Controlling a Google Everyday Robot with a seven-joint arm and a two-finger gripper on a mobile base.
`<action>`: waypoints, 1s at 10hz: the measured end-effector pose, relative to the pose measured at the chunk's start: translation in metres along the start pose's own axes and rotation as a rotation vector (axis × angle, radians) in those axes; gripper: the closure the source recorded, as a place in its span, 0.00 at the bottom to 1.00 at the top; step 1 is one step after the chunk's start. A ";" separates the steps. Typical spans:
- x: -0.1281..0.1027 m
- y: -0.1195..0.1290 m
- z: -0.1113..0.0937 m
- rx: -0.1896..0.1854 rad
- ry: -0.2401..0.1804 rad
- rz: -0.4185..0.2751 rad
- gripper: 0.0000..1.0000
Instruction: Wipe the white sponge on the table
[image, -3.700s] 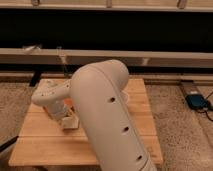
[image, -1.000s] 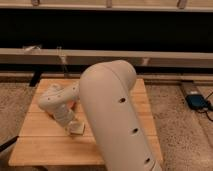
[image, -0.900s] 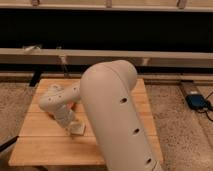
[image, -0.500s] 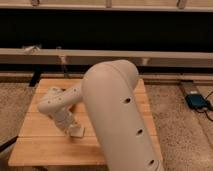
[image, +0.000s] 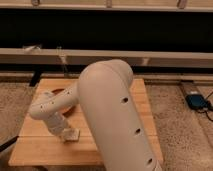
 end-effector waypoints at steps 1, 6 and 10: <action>-0.002 0.005 0.000 0.001 0.002 -0.016 1.00; -0.021 0.013 -0.007 0.013 -0.011 -0.059 1.00; -0.037 0.005 -0.012 0.033 -0.009 -0.061 1.00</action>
